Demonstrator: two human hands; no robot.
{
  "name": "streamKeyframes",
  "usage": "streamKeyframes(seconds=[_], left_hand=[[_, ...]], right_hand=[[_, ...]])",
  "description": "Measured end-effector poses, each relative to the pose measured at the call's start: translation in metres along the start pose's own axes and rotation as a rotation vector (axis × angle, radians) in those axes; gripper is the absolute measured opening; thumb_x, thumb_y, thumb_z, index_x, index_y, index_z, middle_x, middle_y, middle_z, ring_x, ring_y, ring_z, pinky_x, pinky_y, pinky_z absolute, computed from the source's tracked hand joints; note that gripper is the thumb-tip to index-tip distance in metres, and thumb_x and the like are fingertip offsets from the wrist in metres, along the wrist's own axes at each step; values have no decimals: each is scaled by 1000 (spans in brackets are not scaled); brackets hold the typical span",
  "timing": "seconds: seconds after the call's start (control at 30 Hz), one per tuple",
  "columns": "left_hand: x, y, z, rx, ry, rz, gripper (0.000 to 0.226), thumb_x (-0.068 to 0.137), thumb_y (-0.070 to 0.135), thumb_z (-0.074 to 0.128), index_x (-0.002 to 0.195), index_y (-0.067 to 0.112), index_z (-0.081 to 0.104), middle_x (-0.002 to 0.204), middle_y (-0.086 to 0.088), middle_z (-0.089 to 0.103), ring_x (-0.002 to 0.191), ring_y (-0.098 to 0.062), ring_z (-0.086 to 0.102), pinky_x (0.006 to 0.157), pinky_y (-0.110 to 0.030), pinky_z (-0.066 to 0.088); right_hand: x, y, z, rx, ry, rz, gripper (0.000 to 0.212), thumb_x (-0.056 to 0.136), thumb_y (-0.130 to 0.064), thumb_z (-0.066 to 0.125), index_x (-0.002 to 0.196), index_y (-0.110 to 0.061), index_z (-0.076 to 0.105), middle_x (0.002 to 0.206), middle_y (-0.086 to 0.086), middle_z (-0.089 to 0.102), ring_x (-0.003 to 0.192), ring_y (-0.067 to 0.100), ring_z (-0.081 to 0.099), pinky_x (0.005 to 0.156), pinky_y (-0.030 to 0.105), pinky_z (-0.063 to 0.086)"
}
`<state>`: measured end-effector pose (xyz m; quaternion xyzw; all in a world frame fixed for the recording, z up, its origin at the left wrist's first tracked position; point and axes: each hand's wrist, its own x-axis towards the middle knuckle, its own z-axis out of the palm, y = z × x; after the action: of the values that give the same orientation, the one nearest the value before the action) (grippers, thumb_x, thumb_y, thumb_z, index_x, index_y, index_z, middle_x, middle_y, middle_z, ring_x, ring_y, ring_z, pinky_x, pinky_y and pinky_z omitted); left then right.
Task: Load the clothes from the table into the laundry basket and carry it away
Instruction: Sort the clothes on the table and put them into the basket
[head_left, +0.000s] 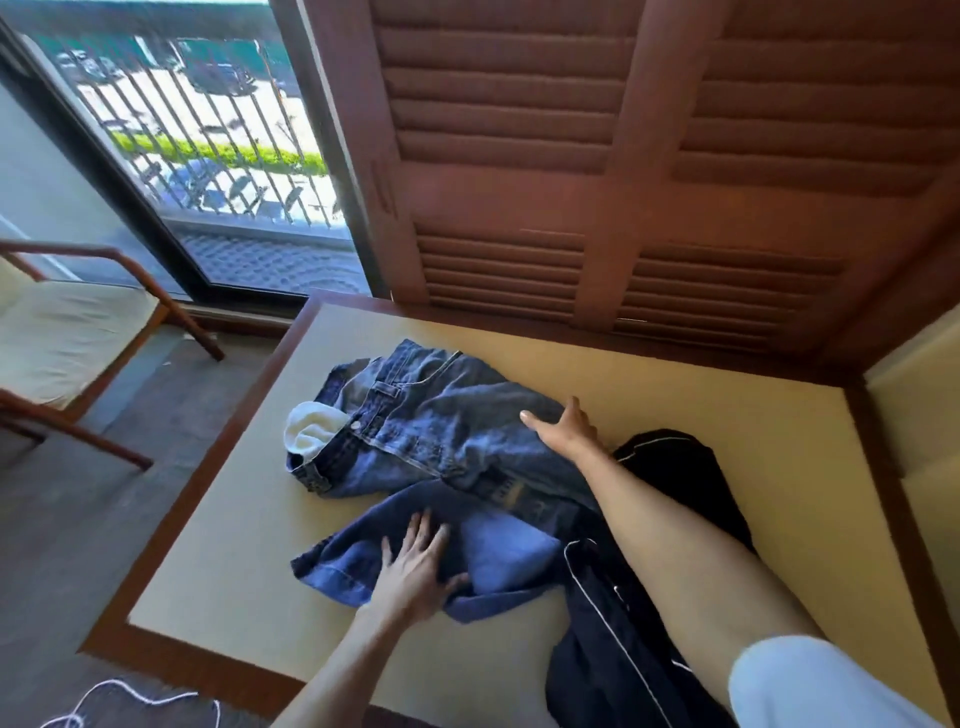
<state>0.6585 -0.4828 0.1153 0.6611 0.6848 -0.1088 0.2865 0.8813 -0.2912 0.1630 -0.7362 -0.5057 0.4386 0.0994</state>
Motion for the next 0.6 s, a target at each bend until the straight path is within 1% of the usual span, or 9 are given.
streamKeyframes(seconds=[0.07, 0.17, 0.23, 0.33, 0.4, 0.43, 0.5, 0.57, 0.6], left_hand=[[8, -8, -6, -31, -14, 53, 86, 94, 63, 46, 162, 24, 11, 169, -4, -11, 155, -20, -14, 122, -58, -3], [16, -26, -6, -87, 99, 117, 71, 90, 56, 53, 154, 29, 34, 169, 2, 11, 157, -20, 4, 124, -57, 9], [14, -36, -5, -130, 185, 132, 81, 80, 69, 56, 149, 30, 39, 166, 5, 20, 156, -19, 11, 124, -54, 11], [6, -34, -6, -95, 13, 191, 141, 53, 103, 43, 161, 19, 9, 164, 2, -13, 153, -23, -21, 118, -56, -17], [1, -33, -4, 33, -115, 253, 156, 46, 104, 45, 160, 12, -8, 159, -7, -28, 147, -30, -35, 115, -62, -19], [0, -35, 1, 110, -79, 305, 152, 51, 100, 50, 160, 10, -7, 161, -15, -27, 147, -34, -34, 115, -69, -12], [3, -42, 11, 248, -6, 363, 140, 58, 90, 50, 159, 5, 6, 163, -27, -11, 150, -45, -21, 111, -79, 5], [3, -45, 12, 296, -87, 355, 130, 57, 81, 51, 158, 5, 17, 164, -29, -2, 150, -51, -6, 108, -81, 9], [2, -45, 10, 320, -75, 378, 120, 58, 74, 58, 154, 7, 32, 162, -30, 15, 149, -52, 12, 105, -81, 21]], right_hand=[[9, -6, 15, -107, -46, 72, 118, 72, -67, 74, 158, -15, 12, 161, 12, 29, 144, 35, 35, 117, 46, 33], [13, -10, 40, -155, -18, 47, 107, 81, -37, 79, 159, -13, 10, 161, 14, 29, 143, 35, 37, 117, 42, 34], [8, -4, 50, -83, -10, 50, 97, 85, -25, 77, 158, -13, 16, 159, 14, 34, 141, 34, 41, 115, 38, 36], [-1, 16, 61, 32, 54, 46, 62, 83, -13, 74, 140, -5, 49, 138, 17, 58, 126, 35, 56, 102, 34, 44], [-8, 28, 68, 171, 108, 86, 45, 81, -7, 73, 124, -5, 60, 123, 15, 67, 113, 34, 63, 94, 35, 49], [-11, 32, 70, 279, 126, 128, 44, 80, -6, 74, 122, -5, 62, 120, 13, 68, 109, 33, 65, 95, 37, 52], [-16, 39, 74, 421, 168, 184, 50, 78, -9, 78, 125, -6, 60, 126, 16, 66, 110, 33, 65, 99, 43, 52], [-26, 38, 73, 377, 232, 113, 55, 83, -15, 77, 132, -5, 53, 131, 17, 61, 118, 34, 60, 102, 41, 48], [-35, 35, 72, 338, 270, 43, 53, 86, -19, 76, 131, -4, 51, 130, 18, 60, 119, 35, 58, 101, 39, 46]])
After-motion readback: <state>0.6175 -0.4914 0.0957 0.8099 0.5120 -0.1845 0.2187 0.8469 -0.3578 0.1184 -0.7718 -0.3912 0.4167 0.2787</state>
